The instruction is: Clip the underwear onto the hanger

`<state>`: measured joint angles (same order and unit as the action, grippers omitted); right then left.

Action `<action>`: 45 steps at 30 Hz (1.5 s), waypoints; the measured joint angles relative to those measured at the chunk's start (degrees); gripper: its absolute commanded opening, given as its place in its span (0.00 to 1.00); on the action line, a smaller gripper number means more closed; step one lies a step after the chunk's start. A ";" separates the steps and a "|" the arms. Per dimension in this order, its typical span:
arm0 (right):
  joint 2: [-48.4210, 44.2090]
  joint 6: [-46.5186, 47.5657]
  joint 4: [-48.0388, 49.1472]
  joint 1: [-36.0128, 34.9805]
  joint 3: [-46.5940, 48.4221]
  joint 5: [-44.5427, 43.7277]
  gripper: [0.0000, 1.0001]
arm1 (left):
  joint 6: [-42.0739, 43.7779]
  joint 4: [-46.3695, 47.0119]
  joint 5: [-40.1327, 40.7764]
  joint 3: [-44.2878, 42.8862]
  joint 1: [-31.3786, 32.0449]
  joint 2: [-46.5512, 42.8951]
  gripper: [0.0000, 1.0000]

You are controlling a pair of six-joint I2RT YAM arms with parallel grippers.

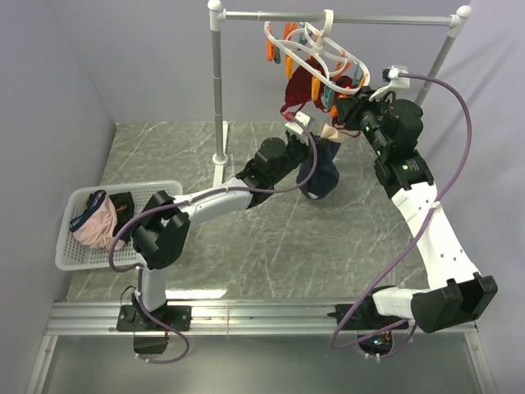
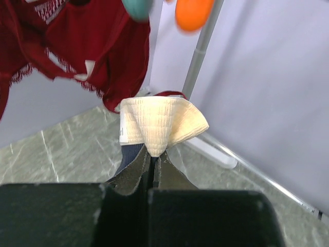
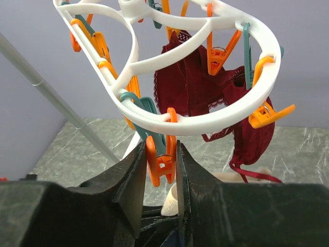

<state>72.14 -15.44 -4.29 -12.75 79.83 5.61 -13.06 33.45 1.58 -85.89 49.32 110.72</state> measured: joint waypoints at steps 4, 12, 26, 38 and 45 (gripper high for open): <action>0.00 -0.13 -0.04 0.00 0.02 0.00 0.00 | -0.24 -0.17 0.33 -2.14 0.00 0.00 0.00; 0.02 -0.09 -0.24 0.00 0.11 0.00 0.00 | -0.13 1.73 1.73 -3.06 0.00 0.00 0.00; 0.02 0.57 -0.17 0.00 0.11 0.92 0.00 | -0.37 4.79 -2.27 -2.40 -1.07 -0.76 0.00; 0.02 0.79 -0.02 0.00 0.11 2.23 0.00 | -1.90 5.55 -6.54 -2.16 -1.90 -1.38 0.00; 0.09 0.79 -0.04 0.00 0.11 2.62 0.00 | -2.51 5.84 -7.37 -2.19 -2.01 -1.38 0.00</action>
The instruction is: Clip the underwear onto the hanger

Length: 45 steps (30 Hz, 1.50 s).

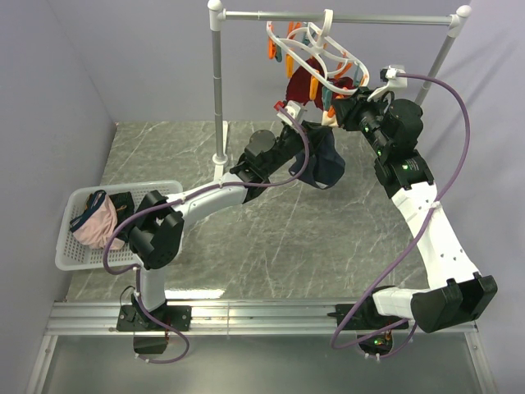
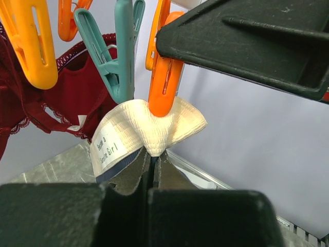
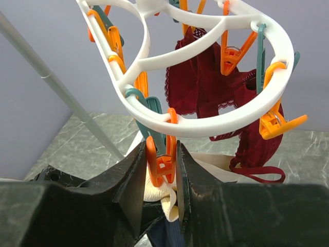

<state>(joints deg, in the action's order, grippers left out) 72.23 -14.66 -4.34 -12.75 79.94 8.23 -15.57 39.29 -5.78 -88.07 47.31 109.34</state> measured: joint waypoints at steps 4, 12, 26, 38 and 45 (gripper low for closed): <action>0.02 -0.02 0.00 0.00 0.00 0.09 0.00 | -0.02 0.07 0.00 0.00 0.00 0.00 0.00; 0.04 -0.02 -0.50 0.00 0.42 0.26 0.00 | 0.17 0.35 0.00 -0.13 -0.04 0.00 0.00; 0.07 -0.02 -0.79 0.02 1.22 -0.02 0.00 | 2.56 -0.13 -0.44 -3.72 -0.42 1.22 0.00; 1.01 -0.48 -1.27 0.66 1.55 0.57 0.00 | 3.50 -0.11 -0.48 -3.93 -0.72 2.21 0.00; 1.05 -1.25 -1.27 1.31 1.62 1.97 0.00 | 4.37 0.33 -1.51 -4.22 -1.27 2.82 0.00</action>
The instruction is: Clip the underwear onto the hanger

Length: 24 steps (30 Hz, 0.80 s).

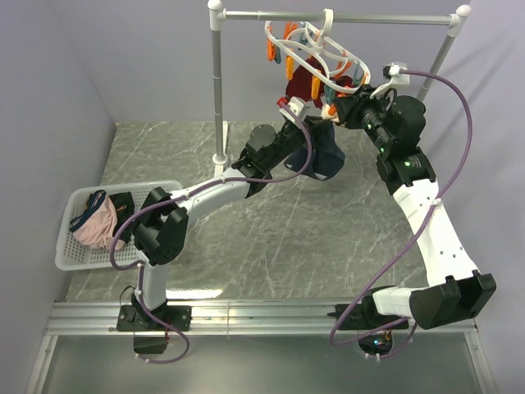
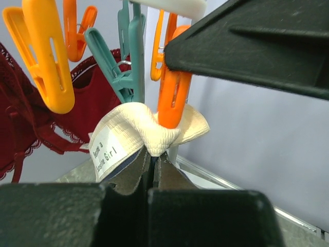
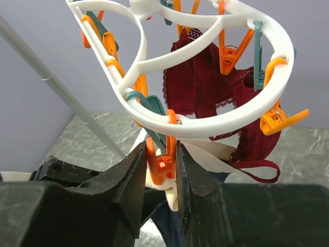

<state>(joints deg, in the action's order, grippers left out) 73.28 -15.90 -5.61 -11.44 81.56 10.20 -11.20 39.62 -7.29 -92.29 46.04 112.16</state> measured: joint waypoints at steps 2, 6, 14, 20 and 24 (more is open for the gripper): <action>0.04 -0.46 0.00 0.24 0.00 0.57 0.00 | 0.15 0.00 -0.31 0.00 -0.17 0.26 0.00; 0.24 -1.14 -0.02 0.46 0.00 1.64 0.00 | 1.03 0.20 -0.63 0.00 -0.46 0.52 0.00; 0.87 -1.20 0.00 0.50 0.11 2.51 0.00 | 1.51 0.46 -1.51 -0.55 -0.59 1.07 0.00; 0.96 -1.18 0.00 0.50 0.17 2.82 0.00 | 1.49 0.44 -2.34 -0.85 -0.70 1.07 0.00; 0.96 -1.18 0.20 0.50 0.26 2.89 0.00 | 1.49 0.07 -2.56 -1.38 -0.72 1.07 0.00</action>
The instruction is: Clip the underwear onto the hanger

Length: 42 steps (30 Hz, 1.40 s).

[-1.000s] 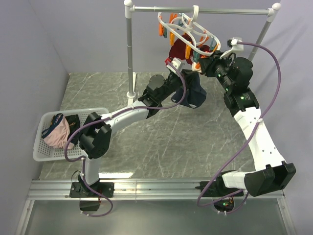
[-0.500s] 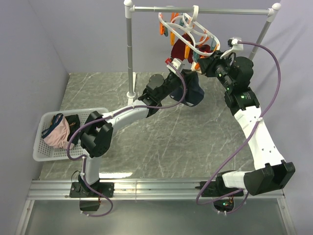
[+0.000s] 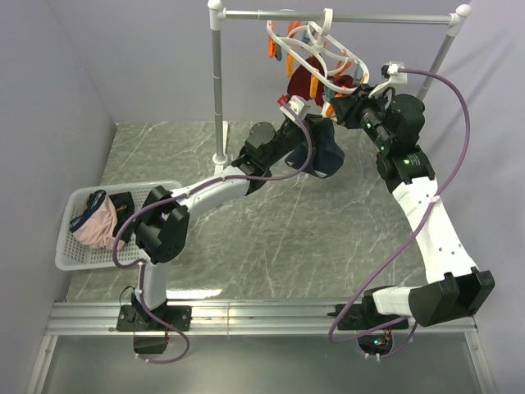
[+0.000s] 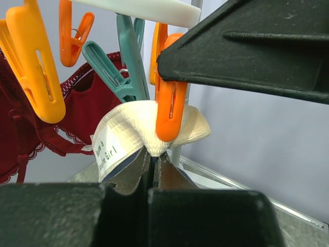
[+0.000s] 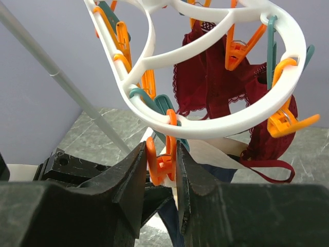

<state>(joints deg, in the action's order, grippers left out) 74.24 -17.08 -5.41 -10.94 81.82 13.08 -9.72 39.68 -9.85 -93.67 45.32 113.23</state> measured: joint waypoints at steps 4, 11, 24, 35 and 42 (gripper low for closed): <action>0.15 0.04 -0.15 0.02 0.57 0.15 0.10 | 0.00 0.00 -0.02 -0.26 -0.02 0.00 0.00; 0.33 0.09 -0.35 0.02 1.14 0.15 0.32 | 0.00 0.00 -0.02 -0.63 -0.02 0.00 0.00; 0.37 0.17 -0.15 0.02 1.55 -0.09 0.44 | -0.02 -0.04 -0.94 -1.88 -0.02 0.02 0.00; 1.31 0.04 -1.64 0.00 1.55 0.13 0.53 | 0.00 0.85 -1.90 -3.21 -0.02 0.02 0.07; 1.31 0.00 -2.10 0.76 1.79 1.09 0.52 | -0.15 1.07 -3.23 -3.34 -0.02 0.02 0.53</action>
<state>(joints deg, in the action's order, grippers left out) 75.55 -17.08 -7.51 -10.17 83.61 14.17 -9.87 40.75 -13.08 -97.01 45.30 113.25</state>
